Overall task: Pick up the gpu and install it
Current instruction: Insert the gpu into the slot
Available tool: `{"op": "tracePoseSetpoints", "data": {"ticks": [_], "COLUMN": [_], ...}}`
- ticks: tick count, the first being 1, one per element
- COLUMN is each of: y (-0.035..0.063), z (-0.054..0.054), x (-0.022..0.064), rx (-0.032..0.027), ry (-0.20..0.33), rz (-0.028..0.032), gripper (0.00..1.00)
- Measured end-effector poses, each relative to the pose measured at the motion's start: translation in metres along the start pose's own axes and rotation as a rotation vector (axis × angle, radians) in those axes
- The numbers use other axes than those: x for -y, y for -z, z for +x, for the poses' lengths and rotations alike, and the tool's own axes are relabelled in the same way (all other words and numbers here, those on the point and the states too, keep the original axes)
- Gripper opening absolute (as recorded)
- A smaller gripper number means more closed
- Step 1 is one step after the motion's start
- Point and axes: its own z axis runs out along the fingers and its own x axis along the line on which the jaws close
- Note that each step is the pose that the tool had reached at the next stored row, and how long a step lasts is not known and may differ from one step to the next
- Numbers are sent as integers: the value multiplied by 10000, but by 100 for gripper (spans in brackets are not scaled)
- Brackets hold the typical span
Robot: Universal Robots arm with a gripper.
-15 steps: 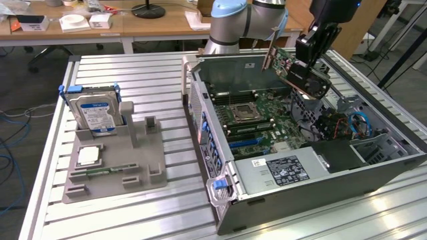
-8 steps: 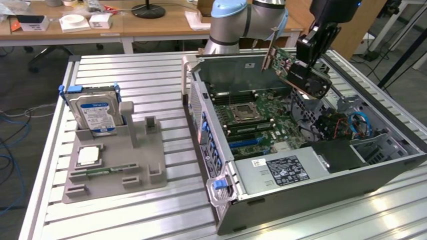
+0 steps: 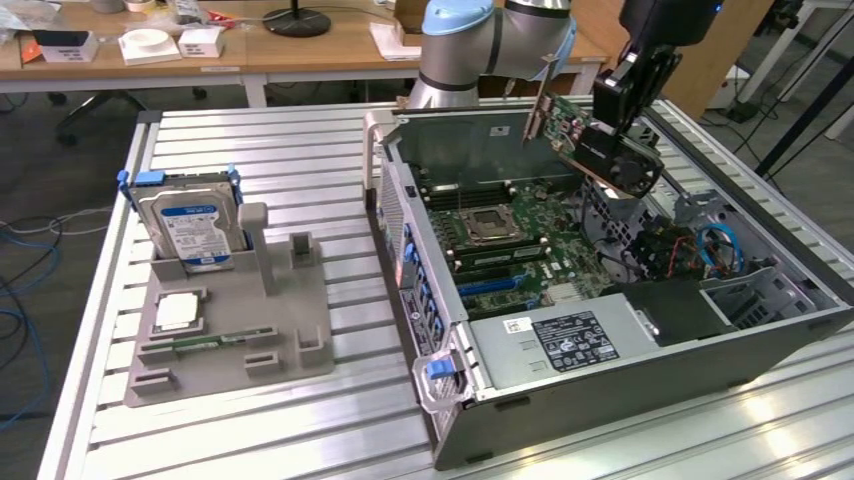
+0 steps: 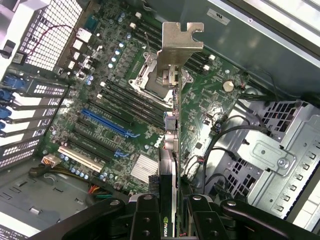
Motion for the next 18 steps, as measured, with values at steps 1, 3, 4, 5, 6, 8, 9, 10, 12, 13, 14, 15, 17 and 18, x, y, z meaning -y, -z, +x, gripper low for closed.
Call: {"op": "tracePoseSetpoints", "data": {"ticks": [1,3,4,5,6,8,9,10,12,13,14,15,17,18], "y": [0,0,0,0,0,0,0,0,0,0,0,0,0,0], "z": [0,0,0,0,0,-1,-1,-1,-2,-2,-3,-3,-4,-5], "x": [0,0,0,0,0,0,0,0,1,1,1,2,2,3], "rx": [0,0,1,0,1,1,2,1,2,2,2,2,2,2], "ry": [13,36,47,58,70,91,101,111,132,141,151,161,182,192], "rz": [0,-1,-1,-1,-1,-1,-2,-2,-2,-2,-2,-2,-3,-2], "gripper": [26,26,26,26,26,26,26,26,26,26,26,26,26,26]}}
